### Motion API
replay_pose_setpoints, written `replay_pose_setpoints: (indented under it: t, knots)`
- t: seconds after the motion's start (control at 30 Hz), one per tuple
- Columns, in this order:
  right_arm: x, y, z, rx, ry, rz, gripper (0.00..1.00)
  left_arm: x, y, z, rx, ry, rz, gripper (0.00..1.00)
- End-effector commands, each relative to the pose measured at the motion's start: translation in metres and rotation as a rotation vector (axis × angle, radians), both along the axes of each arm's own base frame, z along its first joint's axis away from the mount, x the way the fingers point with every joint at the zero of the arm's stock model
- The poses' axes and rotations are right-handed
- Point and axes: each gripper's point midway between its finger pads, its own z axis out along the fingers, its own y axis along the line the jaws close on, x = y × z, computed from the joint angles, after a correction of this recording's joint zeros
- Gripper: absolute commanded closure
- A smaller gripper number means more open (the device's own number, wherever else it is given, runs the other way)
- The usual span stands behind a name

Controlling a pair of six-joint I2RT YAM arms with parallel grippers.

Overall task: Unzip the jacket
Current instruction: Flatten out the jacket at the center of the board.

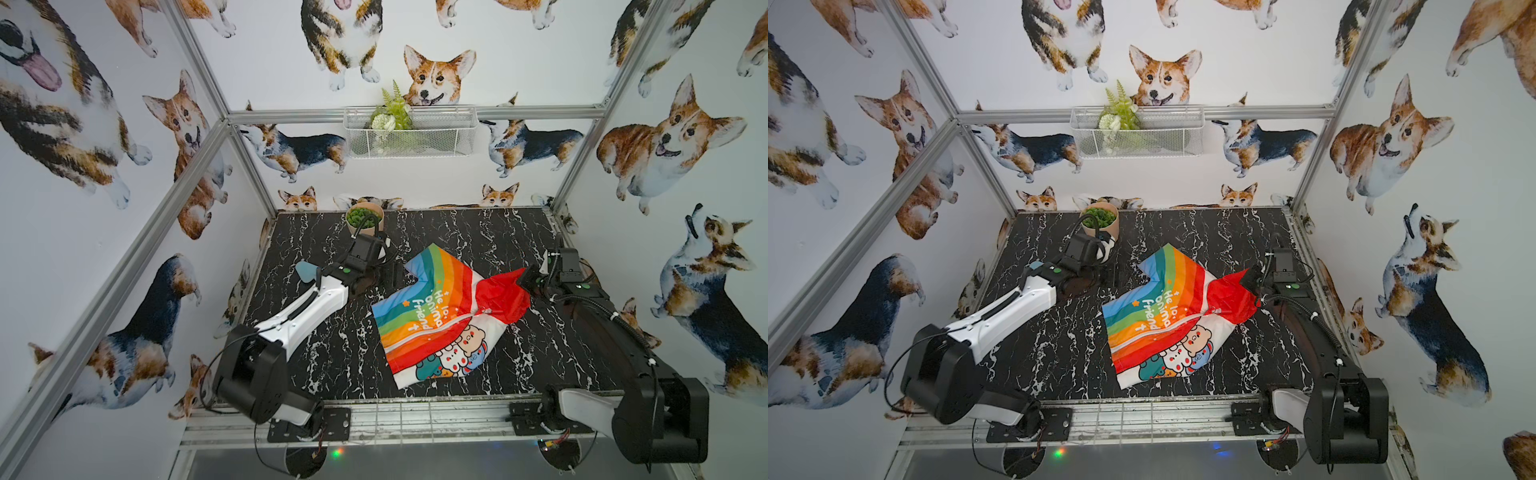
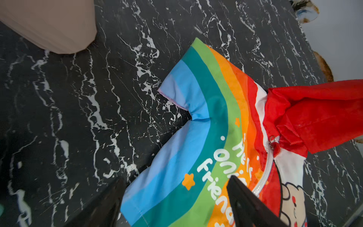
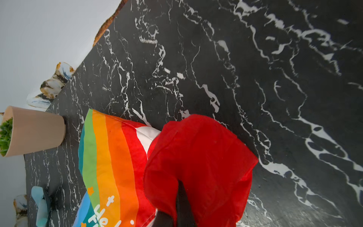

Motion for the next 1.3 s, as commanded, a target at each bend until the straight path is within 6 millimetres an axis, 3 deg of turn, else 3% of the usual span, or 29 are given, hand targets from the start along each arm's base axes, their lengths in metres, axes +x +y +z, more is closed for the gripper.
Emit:
replay_pose_setpoints:
  t: [0.0, 0.1, 0.3, 0.43, 0.87, 1.07, 1.27]
  knots:
    - [-0.002, 0.017, -0.003, 0.042, -0.029, 0.054, 1.00, 0.035, -0.020, -0.015, -0.046, 0.026, 0.045, 0.21]
    - [-0.009, 0.027, -0.009, 0.038, -0.026, 0.087, 1.00, 0.056, -0.037, -0.030, -0.075, 0.059, 0.053, 0.26]
    - [-0.016, 0.037, -0.014, 0.036, -0.015, 0.125, 1.00, 0.082, -0.054, -0.065, -0.086, 0.135, 0.069, 0.24]
    - [-0.017, 0.037, -0.002, 0.026, -0.048, 0.132, 1.00, 0.090, -0.058, -0.077, -0.110, 0.166, 0.079, 0.24]
    - [-0.017, 0.035, 0.002, 0.018, -0.060, 0.130, 1.00, 0.097, -0.062, -0.112, -0.187, 0.255, 0.079, 0.28]
    - [-0.017, 0.033, 0.003, 0.012, -0.062, 0.124, 1.00, 0.099, -0.070, -0.112, -0.232, 0.260, 0.061, 0.47]
    - [-0.014, 0.034, 0.004, 0.018, -0.065, 0.117, 1.00, 0.102, -0.080, -0.084, -0.304, 0.216, 0.017, 0.88]
